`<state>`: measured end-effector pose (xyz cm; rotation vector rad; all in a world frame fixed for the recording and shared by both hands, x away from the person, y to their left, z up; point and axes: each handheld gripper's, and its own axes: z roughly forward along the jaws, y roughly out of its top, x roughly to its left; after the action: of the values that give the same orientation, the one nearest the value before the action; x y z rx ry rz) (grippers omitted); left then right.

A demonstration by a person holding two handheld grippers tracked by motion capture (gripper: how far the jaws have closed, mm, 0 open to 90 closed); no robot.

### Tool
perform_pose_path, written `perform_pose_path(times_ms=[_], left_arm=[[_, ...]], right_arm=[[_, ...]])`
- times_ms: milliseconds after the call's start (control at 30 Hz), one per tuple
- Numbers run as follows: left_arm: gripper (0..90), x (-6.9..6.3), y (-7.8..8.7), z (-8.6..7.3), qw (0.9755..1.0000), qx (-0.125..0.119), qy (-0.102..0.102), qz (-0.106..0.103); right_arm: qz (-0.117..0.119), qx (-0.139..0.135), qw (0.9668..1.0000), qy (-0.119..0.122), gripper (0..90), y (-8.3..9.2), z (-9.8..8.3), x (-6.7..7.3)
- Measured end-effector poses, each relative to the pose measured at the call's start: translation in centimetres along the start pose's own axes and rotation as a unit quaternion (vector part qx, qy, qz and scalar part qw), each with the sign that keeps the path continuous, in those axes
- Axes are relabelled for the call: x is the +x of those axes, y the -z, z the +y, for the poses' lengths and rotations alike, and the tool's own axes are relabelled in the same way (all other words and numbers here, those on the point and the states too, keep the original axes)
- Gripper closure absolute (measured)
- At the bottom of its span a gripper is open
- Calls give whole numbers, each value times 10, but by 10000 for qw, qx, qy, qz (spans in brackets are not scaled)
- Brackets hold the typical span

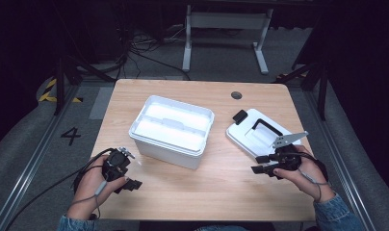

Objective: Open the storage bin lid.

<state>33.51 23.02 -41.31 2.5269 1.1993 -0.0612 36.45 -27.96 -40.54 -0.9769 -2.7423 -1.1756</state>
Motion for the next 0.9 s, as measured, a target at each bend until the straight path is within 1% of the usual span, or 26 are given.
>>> perform_pose_path(times_ms=[100, 200, 333, 400, 433, 567, 600, 633, 733, 900], left_arm=[[226, -1, 0, 1, 10000, 33, -17, 8], [226, -1, -1, 1, 10000, 42, -65, -1], [224, -1, -3, 2, 10000, 84, -52, -11], [224, -1, -4, 2, 9999, 105, -23, -26], [223, 0, -4, 2, 9999, 114, -81, -21], [220, 0, -5, 3, 9999, 136, -64, -30], [220, 0, -5, 3, 9999, 140, -89, -25], [220, 0, -6, 3, 9999, 153, -61, -44], [219, 0, -7, 4, 9998, 150, -92, -45], [218, 0, -7, 4, 9998, 167, -114, -40]], right_arm=[[-16, 145, 9999, -14, 504, -7, -3, 0], [-22, 218, 9998, 6, 503, -15, -7, 0], [114, 257, 9996, 27, 503, -26, -12, 3], [115, 299, 9995, 37, 503, -31, -14, 4], [134, 310, 9994, 57, 502, -34, -15, 5], [115, 286, 9994, 126, 500, -41, -18, 6], [90, 266, 9995, 128, 499, -43, -19, 7], [69, 218, 9996, 170, 498, -46, -20, 8], [8, 200, 9995, 257, 491, -50, -24, 8], [-37, 141, 9995, 295, 475, -54, -27, 7]])
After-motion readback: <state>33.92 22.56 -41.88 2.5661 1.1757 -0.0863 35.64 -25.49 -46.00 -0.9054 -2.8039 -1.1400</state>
